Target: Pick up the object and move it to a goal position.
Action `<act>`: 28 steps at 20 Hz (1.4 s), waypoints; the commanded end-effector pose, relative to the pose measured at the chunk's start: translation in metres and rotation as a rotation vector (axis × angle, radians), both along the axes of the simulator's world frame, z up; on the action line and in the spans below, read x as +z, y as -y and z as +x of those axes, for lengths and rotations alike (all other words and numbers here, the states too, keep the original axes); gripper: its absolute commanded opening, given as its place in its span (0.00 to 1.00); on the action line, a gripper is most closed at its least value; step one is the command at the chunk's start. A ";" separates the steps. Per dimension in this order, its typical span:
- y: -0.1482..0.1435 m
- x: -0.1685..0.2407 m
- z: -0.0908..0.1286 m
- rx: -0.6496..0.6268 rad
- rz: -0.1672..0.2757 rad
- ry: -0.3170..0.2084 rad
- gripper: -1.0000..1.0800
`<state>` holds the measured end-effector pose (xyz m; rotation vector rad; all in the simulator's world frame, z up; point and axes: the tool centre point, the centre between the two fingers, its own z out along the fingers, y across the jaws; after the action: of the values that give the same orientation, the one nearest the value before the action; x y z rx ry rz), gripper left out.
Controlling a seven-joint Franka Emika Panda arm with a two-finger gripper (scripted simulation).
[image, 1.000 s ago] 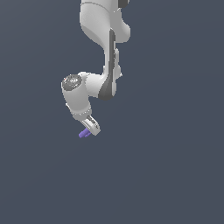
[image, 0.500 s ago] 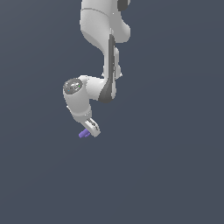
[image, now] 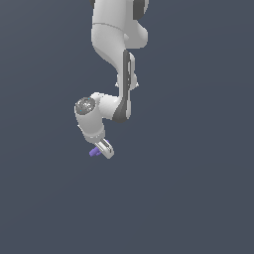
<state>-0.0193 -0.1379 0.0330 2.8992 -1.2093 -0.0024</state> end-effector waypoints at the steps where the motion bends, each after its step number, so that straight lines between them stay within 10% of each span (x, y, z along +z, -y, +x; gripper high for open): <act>1: 0.000 -0.001 0.001 0.000 0.000 0.001 0.00; 28: -0.026 0.089 0.041 -0.001 -0.002 0.001 0.00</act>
<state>0.0158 -0.1154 0.1082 2.8974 -1.2106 -0.0004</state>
